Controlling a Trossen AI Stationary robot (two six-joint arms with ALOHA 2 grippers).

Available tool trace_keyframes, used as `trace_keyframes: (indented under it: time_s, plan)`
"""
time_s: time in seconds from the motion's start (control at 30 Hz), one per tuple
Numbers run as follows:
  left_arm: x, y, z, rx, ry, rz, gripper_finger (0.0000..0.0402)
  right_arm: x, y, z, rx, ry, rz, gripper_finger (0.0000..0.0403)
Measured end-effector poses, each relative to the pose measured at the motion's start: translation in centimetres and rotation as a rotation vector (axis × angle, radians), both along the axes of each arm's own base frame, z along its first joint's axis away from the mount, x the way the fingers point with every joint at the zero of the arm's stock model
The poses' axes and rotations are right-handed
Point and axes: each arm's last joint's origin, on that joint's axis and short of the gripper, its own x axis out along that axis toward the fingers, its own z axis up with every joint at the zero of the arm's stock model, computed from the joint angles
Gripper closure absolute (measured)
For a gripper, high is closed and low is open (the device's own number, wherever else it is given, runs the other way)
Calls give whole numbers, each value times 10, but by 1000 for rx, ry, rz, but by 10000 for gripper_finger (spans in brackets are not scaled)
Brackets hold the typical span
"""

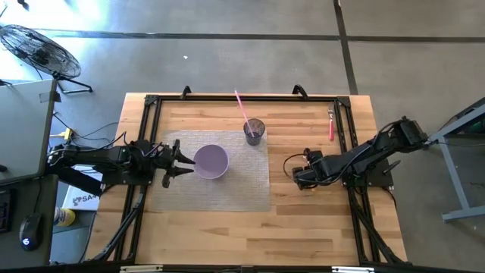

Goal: Pick & Place Utensil
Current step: Put the yellow spoon into the purple bowl

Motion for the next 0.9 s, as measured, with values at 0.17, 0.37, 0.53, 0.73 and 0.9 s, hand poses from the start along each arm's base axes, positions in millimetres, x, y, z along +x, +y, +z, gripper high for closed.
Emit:
trace_keyframes:
  time_s: [0.17, 0.37, 0.53, 0.73, 0.9]
  plan:
    - [0, 0, 0, 0, 0, 0, 262, 1, 0, 0, 7, 1, 17, 347]
    - [0, 0, 0, 0, -1, 0, 262, 9, 10, 14, 31, 20, 51, 348]
    - [0, 0, 0, 0, 0, 0, 262, 30, 24, 33, 51, -53, 100, 349]
    - [0, 0, 0, 0, 0, 0, 262, 67, 45, 51, 63, -92, 204, 349]
    - [0, 0, 0, 0, -1, 0, 262, 117, 65, 68, 45, -130, 358, 349]
